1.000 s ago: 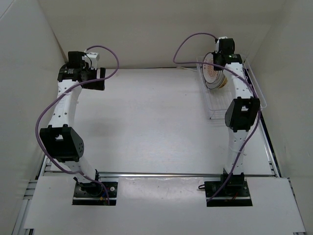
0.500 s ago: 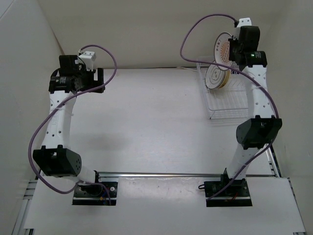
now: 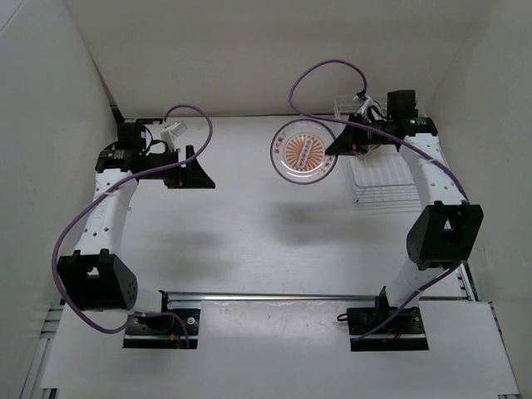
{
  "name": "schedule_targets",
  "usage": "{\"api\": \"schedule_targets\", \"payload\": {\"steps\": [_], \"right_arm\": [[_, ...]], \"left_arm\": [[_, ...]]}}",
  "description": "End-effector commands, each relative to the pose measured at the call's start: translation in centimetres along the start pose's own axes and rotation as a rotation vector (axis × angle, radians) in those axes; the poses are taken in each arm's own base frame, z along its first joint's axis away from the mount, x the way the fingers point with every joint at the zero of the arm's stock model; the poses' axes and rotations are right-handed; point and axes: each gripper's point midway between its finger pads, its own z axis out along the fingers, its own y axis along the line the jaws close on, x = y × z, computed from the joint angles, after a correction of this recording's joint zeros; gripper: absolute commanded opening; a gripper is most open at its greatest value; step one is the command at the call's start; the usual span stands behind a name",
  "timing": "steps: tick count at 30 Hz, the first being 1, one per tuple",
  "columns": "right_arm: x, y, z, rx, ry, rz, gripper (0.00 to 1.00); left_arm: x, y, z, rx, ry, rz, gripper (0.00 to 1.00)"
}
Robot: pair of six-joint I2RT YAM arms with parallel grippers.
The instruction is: Unload the plates from the dish rack
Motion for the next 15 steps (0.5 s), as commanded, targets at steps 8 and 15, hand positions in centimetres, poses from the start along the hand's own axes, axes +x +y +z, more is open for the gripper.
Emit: {"api": "schedule_targets", "payload": {"steps": [8, 15], "right_arm": [[5.0, 6.8, 3.9, -0.349, 0.187, 0.11, 0.0], [7.0, 7.6, 7.6, -0.378, 0.274, 0.107, 0.0]], "left_arm": [[1.3, -2.5, 1.3, 0.242, 0.028, -0.175, 0.99], [0.5, -1.6, 2.3, 0.261, 0.037, -0.209, 0.99]]}}
